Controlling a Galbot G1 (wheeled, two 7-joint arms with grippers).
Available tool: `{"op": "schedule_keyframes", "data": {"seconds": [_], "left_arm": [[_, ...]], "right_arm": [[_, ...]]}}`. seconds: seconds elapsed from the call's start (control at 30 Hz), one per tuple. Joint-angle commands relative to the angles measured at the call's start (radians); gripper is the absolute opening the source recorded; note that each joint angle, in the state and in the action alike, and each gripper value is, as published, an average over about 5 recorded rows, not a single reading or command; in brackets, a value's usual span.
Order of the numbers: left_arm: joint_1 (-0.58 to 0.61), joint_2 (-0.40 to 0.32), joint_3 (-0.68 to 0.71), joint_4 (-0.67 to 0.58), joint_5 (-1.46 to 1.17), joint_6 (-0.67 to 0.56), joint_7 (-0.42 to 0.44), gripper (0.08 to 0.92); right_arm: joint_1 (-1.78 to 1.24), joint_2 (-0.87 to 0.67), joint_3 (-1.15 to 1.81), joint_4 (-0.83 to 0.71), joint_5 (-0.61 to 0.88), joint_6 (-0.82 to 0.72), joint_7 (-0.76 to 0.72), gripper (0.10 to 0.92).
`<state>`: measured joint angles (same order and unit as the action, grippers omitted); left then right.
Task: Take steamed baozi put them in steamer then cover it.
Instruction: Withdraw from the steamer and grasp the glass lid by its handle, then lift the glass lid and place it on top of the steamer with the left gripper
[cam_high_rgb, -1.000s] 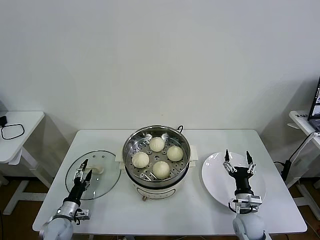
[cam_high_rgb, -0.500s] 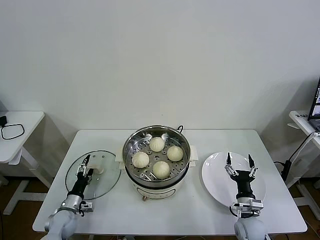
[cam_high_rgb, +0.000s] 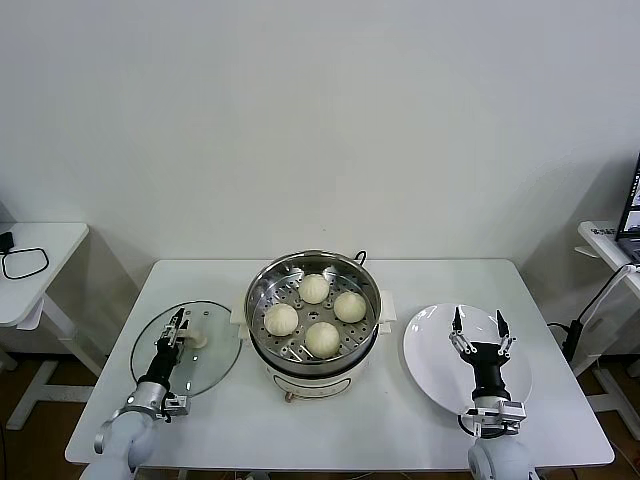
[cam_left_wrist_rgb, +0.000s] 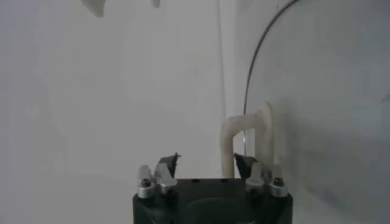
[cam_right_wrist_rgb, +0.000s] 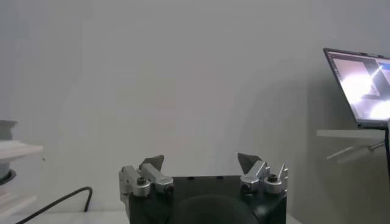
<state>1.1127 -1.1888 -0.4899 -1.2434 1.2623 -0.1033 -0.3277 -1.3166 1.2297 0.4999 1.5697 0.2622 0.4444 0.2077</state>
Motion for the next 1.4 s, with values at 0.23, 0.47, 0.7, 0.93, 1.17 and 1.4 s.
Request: {"op": "schedule_keyframes", "data": {"seconds": [0.23, 0.47, 0.7, 0.93, 1.17, 1.4], "left_arm": [[-0.007, 0.004, -0.007, -0.007, -0.043, -0.021, -0.005, 0.273], [0.033, 0.023, -0.027, -0.106, -0.097, -0.02, -0.004, 0.193], [0.071, 0.079, -0.112, -0.323, -0.136, 0.009, 0.03, 0.193], [0.071, 0.135, -0.162, -0.628, -0.215, 0.085, 0.137, 0.193], [0.086, 0.131, -0.024, -0.907, -0.285, 0.215, 0.27, 0.193], [0.035, 0.037, 0.266, -0.994, -0.174, 0.403, 0.398, 0.193]], "right_arm": [[-0.002, 0.008, 0.001, 0.0, -0.01, 0.001, -0.001, 0.823], [-0.002, 0.012, -0.001, 0.001, -0.018, 0.003, 0.0, 0.823], [-0.003, 0.012, -0.003, 0.007, -0.024, 0.003, 0.0, 0.823], [-0.001, 0.016, -0.004, 0.01, -0.029, 0.001, 0.0, 0.823], [-0.002, 0.025, -0.001, 0.014, -0.036, -0.003, 0.003, 0.823], [-0.006, 0.031, -0.001, 0.012, -0.058, -0.02, 0.007, 0.823]]}}
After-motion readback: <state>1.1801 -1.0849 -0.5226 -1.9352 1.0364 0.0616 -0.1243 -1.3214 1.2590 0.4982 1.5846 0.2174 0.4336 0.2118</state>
